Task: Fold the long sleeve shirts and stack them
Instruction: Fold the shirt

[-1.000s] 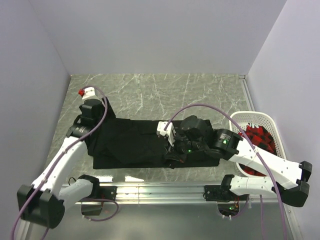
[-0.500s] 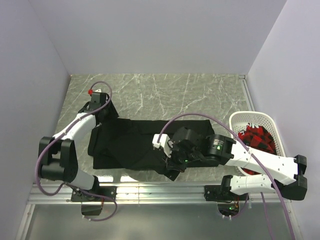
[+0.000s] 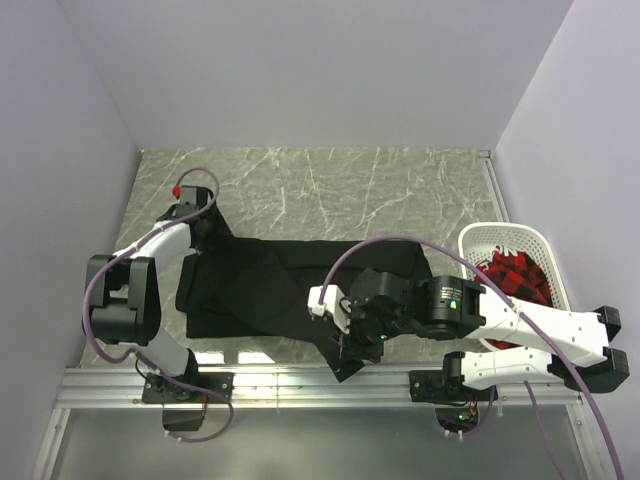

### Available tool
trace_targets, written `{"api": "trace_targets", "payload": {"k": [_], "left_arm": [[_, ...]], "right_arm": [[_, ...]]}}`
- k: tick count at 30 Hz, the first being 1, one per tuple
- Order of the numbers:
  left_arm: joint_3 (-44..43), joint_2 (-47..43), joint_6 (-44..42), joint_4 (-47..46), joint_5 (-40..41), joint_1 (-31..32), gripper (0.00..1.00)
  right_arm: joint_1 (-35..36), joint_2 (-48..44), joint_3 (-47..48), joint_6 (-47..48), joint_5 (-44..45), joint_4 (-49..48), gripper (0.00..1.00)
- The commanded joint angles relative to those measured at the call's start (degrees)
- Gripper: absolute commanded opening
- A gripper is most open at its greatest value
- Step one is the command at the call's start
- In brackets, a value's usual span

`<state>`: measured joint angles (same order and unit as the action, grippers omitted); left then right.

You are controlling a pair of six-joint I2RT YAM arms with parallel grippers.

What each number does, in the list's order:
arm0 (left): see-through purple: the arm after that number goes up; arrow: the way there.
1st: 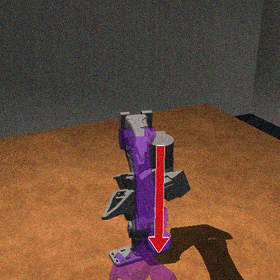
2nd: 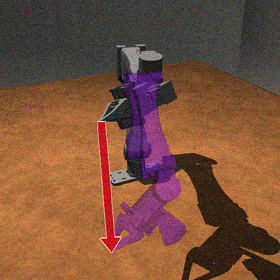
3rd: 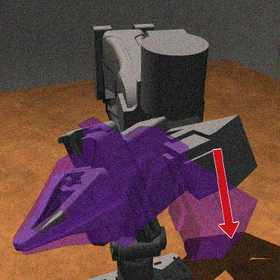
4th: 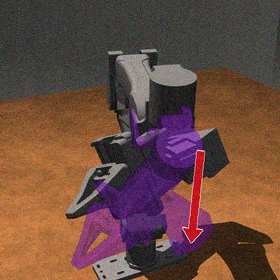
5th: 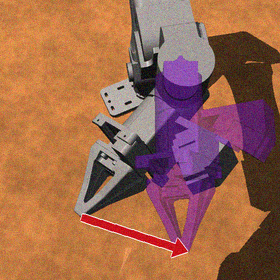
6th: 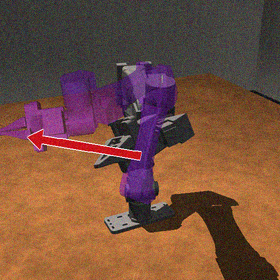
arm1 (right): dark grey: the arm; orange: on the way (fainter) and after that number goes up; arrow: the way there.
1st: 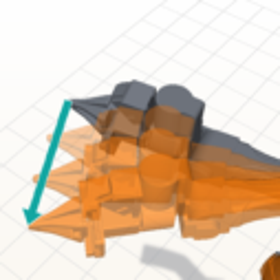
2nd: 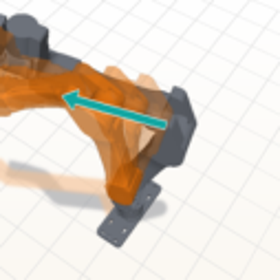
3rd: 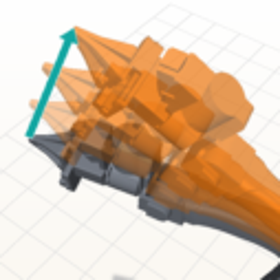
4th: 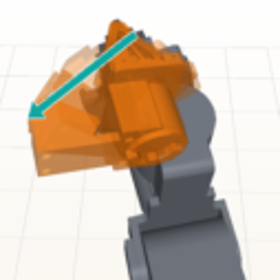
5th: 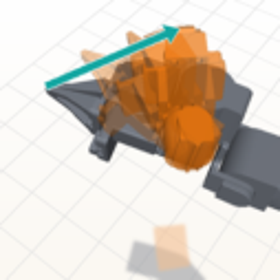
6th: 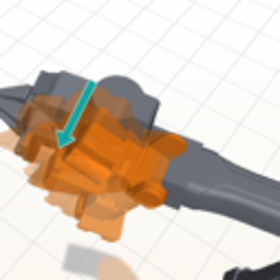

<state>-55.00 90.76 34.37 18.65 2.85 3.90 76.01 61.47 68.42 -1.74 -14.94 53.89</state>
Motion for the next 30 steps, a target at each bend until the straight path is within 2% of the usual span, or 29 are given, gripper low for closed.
{"api": "trace_targets", "payload": {"k": [1,14,24,30], "left_arm": [[-0.9,0.7,0.8,-1.9,0.2,-0.8,0.59],[0.4,2.0,3.2,-0.2,5.7,-3.7,0.55],[1.9,-2.9,4.1,-1.2,5.5,-6.0,0.66],[2.5,-3.3,4.5,-1.8,5.1,-6.9,0.67]], "right_arm": [[1.9,-1.4,2.6,-1.8,-1.7,1.2,0.00],[4.2,1.2,0.5,-3.1,-4.1,1.8,0.00],[6.5,-0.9,4.7,-4.8,-1.5,7.0,0.00],[6.5,-1.0,2.9,-4.6,-1.4,7.0,0.00]]}}
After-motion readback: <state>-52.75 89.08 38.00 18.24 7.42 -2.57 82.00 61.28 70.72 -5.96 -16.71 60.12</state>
